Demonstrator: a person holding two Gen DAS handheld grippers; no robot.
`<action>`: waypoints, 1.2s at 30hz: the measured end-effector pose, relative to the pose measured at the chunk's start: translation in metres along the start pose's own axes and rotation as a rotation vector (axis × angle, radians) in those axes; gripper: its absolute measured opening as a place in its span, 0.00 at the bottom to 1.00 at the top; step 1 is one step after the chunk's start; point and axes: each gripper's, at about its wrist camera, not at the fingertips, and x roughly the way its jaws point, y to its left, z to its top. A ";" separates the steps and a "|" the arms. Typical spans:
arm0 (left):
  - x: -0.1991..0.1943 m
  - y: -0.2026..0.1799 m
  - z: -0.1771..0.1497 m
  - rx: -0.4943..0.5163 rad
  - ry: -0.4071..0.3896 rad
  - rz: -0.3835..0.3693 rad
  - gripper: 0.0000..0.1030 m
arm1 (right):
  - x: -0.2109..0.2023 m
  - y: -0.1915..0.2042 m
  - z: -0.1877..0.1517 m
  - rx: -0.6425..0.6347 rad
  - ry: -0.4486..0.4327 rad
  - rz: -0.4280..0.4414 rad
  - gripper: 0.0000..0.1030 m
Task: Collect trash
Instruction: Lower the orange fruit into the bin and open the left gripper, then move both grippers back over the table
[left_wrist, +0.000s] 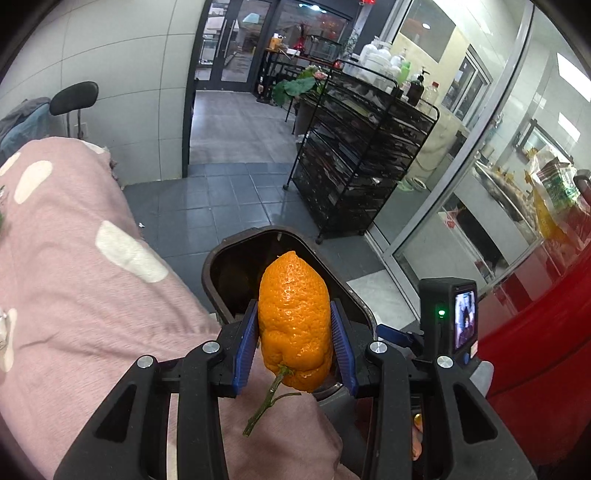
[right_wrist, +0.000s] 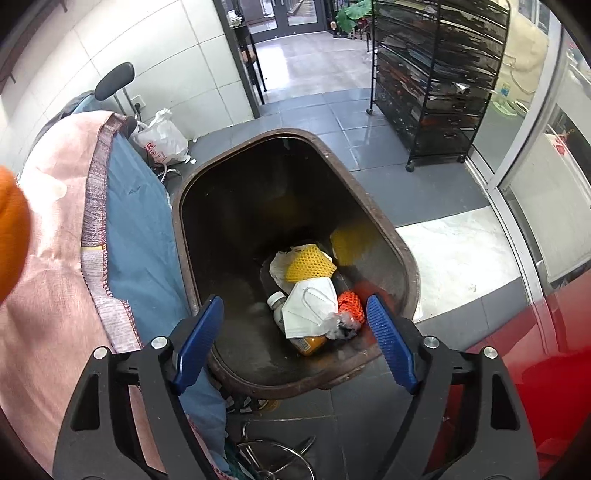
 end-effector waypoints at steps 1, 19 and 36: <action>0.003 -0.002 0.001 0.005 0.008 0.001 0.36 | -0.001 -0.002 -0.001 0.006 -0.001 -0.002 0.77; 0.053 -0.026 0.001 0.050 0.129 -0.026 0.52 | -0.012 -0.046 -0.005 0.121 -0.019 -0.068 0.79; 0.004 -0.009 -0.010 0.075 0.022 0.038 0.89 | -0.024 -0.034 0.001 0.101 -0.048 -0.061 0.80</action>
